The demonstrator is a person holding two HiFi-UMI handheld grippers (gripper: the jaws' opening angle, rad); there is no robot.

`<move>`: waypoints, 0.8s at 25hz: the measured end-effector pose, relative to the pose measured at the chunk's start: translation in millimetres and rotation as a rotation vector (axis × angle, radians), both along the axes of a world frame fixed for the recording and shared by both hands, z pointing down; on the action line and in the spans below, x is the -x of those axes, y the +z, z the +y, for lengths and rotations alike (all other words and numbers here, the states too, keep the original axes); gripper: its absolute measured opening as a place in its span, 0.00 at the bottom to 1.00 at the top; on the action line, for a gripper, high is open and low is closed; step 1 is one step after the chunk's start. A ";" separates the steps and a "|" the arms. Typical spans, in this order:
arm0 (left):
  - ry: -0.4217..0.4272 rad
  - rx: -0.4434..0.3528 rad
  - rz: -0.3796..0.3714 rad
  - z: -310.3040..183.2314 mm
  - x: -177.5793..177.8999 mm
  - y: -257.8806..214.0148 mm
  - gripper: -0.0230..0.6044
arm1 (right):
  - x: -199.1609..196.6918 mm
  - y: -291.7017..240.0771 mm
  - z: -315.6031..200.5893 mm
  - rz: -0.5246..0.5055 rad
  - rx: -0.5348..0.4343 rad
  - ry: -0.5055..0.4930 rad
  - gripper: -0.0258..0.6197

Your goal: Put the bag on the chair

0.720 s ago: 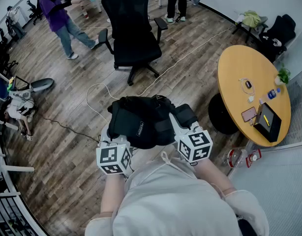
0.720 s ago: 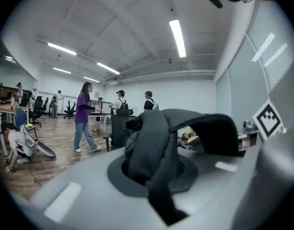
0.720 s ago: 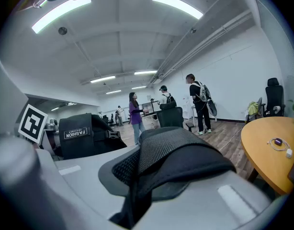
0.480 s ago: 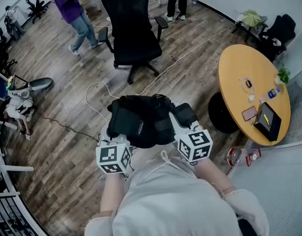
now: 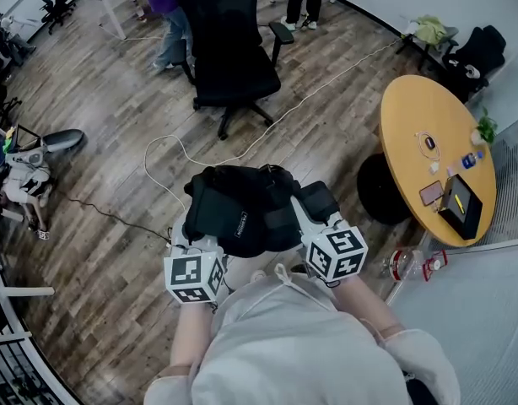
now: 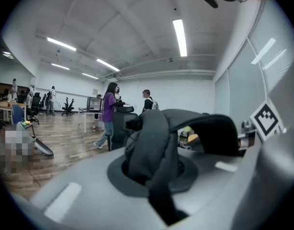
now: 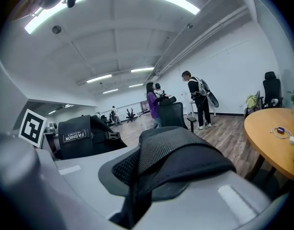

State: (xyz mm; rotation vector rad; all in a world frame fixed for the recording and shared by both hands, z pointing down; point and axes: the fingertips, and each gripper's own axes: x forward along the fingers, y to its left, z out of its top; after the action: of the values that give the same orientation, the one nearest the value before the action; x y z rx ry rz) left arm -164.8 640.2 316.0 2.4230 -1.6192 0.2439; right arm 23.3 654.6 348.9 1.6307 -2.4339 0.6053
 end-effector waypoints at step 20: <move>-0.113 0.057 -0.042 -198.9 -28.9 31.1 0.09 | -26.1 40.8 -222.1 -0.053 0.080 -0.132 0.11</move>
State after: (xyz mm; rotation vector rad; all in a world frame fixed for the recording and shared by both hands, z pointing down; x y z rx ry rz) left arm -135.8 441.4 347.1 2.2901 -1.7357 0.3195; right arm 49.4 432.5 389.6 1.4280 -2.4958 0.7236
